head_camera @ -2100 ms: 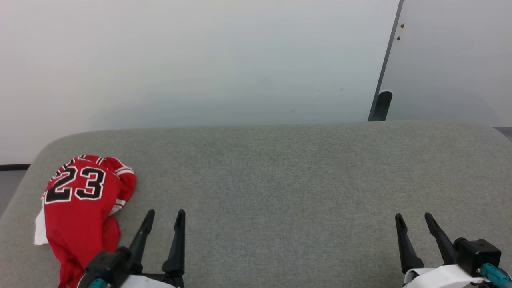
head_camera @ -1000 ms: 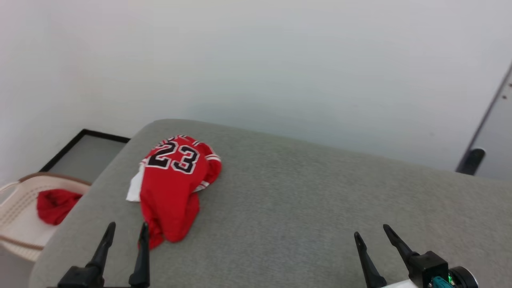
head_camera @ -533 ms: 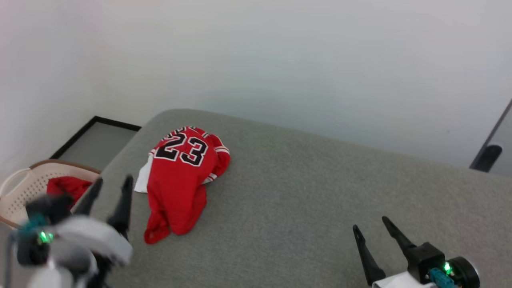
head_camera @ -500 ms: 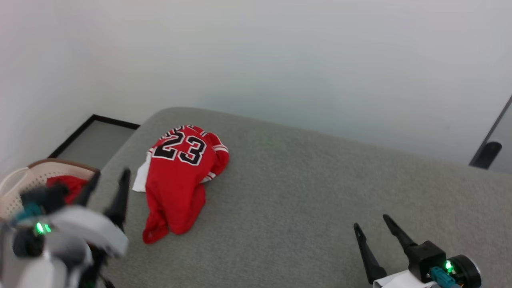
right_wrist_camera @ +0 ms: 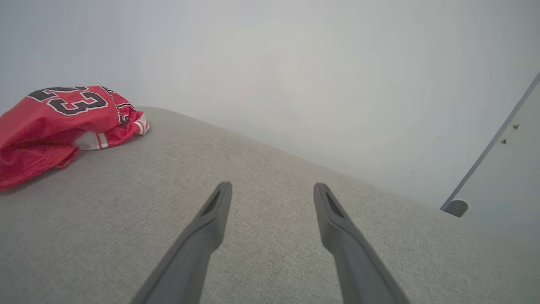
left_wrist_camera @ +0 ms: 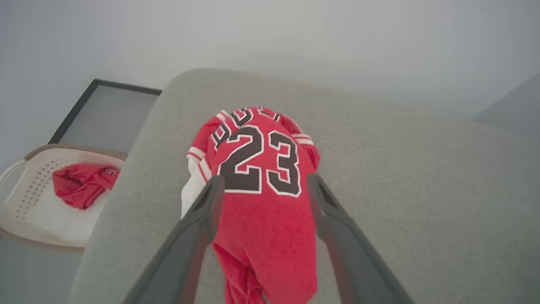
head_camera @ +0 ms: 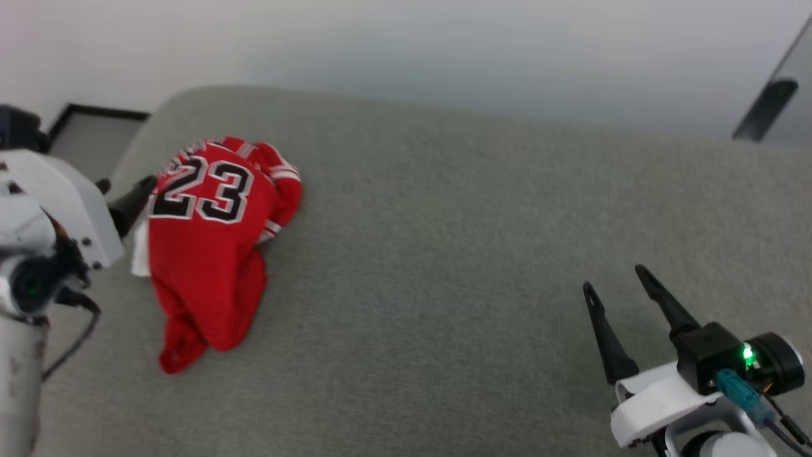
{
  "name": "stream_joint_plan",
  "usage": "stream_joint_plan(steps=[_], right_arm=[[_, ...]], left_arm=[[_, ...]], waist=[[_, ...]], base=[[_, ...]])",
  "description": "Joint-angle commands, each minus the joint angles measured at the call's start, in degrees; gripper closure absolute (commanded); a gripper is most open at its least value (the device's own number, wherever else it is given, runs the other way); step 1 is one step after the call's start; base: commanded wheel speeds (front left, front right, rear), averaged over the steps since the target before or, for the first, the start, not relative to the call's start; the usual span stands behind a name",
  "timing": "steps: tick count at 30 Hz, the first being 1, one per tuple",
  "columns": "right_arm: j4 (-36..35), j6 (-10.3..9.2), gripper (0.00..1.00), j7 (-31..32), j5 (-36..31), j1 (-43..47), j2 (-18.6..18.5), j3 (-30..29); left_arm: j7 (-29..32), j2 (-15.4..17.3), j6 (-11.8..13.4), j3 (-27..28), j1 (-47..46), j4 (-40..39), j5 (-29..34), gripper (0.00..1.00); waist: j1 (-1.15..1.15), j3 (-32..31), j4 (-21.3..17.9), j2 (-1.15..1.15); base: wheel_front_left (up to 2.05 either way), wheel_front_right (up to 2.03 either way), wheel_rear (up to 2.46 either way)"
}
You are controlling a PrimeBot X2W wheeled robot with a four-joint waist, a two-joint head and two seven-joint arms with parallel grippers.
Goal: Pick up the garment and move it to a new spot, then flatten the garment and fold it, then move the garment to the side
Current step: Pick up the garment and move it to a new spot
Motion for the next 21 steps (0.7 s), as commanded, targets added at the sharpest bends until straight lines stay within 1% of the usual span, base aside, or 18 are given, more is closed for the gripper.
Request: stream_joint_plan(steps=[1,6,10,14,18,21], right_arm=[[-0.6,0.00,0.00,0.1,0.0,-1.2,-0.3,0.2],[-2.1,0.00,0.00,0.5,0.2,-2.8,-0.6,0.0],[-3.3,0.00,0.00,0.9,0.2,-3.6,-0.7,0.0],[-4.6,0.00,0.00,1.5,0.3,-4.2,-0.8,-0.2],[-5.5,0.00,0.00,1.8,0.3,-5.0,-0.7,-0.2],[-6.0,0.00,0.00,2.1,0.2,-5.3,-0.6,-0.1]], left_arm=[[2.0,0.7,0.6,-0.4,-2.4,1.7,0.3,0.00],[8.4,2.3,1.4,-2.1,-7.3,8.4,0.5,0.00],[11.6,3.4,1.4,-3.5,-10.1,13.0,1.1,0.00],[13.9,4.2,0.7,-5.8,-11.8,17.1,1.8,0.00],[16.0,4.1,0.4,-7.9,-13.2,21.1,2.2,0.00],[16.0,3.7,0.2,-9.1,-13.9,23.7,2.7,0.00]], waist=[[0.00,7.3,-5.3,0.00],[0.00,10.7,-7.5,0.00],[0.00,12.9,-9.0,0.00],[0.00,15.1,-9.9,0.00],[0.00,16.9,-10.5,0.00],[0.00,18.0,-10.7,0.00]], base=[[0.00,0.00,0.00],[0.00,0.00,0.00],[0.00,0.00,0.00],[0.00,0.00,0.00],[0.00,0.00,0.00],[0.00,0.00,0.00]])
